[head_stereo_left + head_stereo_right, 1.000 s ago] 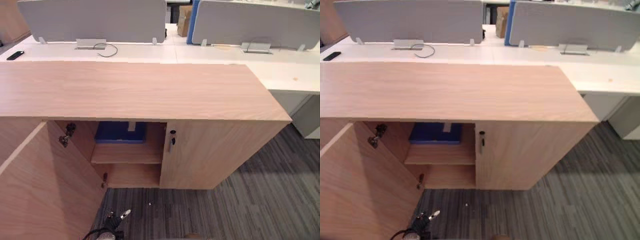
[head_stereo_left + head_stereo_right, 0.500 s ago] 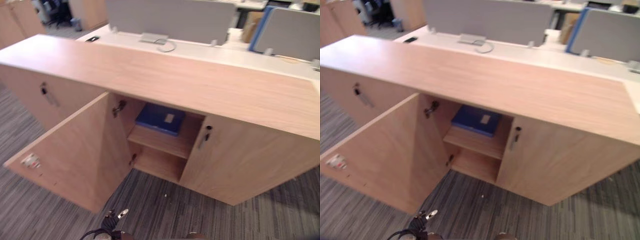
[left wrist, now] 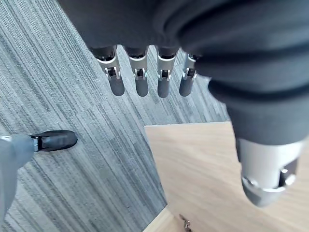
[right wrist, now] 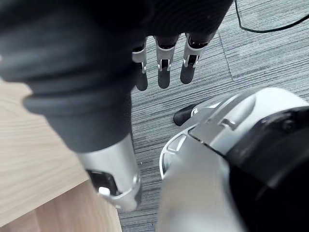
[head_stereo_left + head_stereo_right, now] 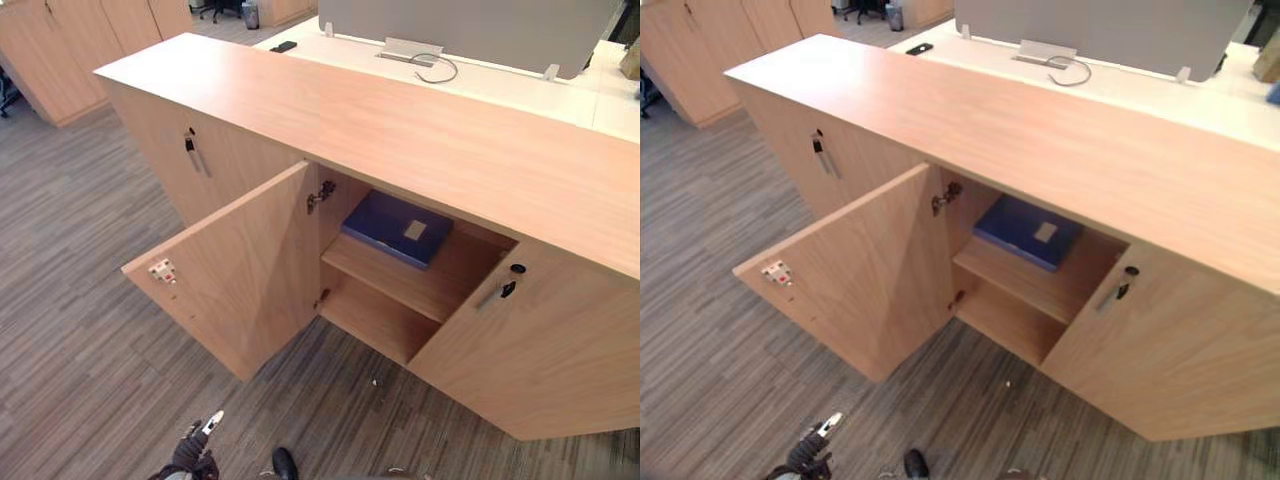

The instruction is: Walk over to the cabinet, pick up the folder, carry it to the office cabinet, place the folder inside the office cabinet, then close the office cabinet door

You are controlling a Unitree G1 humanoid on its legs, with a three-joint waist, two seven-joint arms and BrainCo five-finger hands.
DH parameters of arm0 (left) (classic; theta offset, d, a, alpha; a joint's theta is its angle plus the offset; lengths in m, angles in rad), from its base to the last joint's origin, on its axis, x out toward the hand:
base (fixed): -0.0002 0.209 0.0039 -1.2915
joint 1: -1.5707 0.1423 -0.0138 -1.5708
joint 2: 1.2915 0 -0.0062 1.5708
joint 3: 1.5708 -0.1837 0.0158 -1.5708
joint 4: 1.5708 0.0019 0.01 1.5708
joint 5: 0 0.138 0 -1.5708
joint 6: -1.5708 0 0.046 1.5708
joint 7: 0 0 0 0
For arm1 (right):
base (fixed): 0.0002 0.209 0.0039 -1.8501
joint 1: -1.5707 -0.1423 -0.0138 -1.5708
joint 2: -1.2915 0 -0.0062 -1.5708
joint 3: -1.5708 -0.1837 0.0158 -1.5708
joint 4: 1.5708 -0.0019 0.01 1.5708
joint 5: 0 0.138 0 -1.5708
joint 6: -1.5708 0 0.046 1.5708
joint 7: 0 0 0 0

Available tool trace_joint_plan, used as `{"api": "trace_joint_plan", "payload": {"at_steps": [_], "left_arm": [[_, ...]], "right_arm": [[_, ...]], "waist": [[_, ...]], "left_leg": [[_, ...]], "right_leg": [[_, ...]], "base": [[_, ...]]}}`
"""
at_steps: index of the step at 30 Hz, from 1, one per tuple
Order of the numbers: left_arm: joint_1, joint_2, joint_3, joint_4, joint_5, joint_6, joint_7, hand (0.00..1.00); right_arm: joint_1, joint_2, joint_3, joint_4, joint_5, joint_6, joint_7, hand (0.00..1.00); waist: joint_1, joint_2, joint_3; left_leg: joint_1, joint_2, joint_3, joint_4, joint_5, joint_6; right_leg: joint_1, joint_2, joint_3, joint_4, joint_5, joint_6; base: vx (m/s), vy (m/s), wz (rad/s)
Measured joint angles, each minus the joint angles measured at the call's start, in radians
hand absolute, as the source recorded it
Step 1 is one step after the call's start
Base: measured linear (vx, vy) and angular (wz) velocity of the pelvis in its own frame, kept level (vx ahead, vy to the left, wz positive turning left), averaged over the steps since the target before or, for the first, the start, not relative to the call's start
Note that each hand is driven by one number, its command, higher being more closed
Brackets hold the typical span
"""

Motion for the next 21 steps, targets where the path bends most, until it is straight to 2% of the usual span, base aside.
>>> {"api": "trace_joint_plan", "payload": {"at_steps": [5, 11, 18, 21], "left_arm": [[-0.042, 0.044, 0.086, 0.001, -0.004, 0.0, 0.002, 0.0], [-0.118, 0.105, 0.12, 0.001, 0.017, 0.005, 0.009, 0.0], [-0.334, 0.297, 0.119, 0.066, 0.049, 0.005, 0.053, 0.0], [-0.404, 0.347, 0.095, 0.122, 0.051, 0.015, 0.052, 0.0]], "right_arm": [[-0.002, 0.002, 0.006, 0.001, -0.002, 0.002, 0.002, 0.0], [-0.002, -0.001, 0.01, 0.002, -0.021, 0.002, 0.009, 0.0], [0.013, -0.001, 0.01, 0.006, -0.034, 0.001, 0.019, 0.0], [0.035, -0.001, 0.01, 0.006, -0.033, 0.001, 0.025, 0.0]], "waist": [[-0.001, -0.001, 0.0], [-0.001, -0.001, 0.0], [0.001, -0.004, -0.003], [-0.001, -0.004, -0.007]], "left_leg": [[0.016, 0.003, -0.002, 0.0, -0.009, -0.01], [0.038, 0.009, 0.015, 0.0, -0.027, -0.024], [0.088, 0.022, 0.074, 0.0, -0.052, -0.05], [0.103, 0.036, 0.097, 0.001, -0.056, -0.057]], "right_leg": [[0.032, 0.015, -0.006, -0.03, -0.001, -0.005], [0.057, 0.027, 0.006, -0.053, 0.0, -0.007], [0.078, 0.038, 0.066, -0.056, 0.005, -0.014], [0.078, 0.05, 0.084, -0.052, 0.007, -0.018]], "base": [[0.02, -0.034, 0.01], [0.04, -0.035, -0.08], [0.05, -0.013, -0.23], [0.03, -0.035, -0.21]]}}
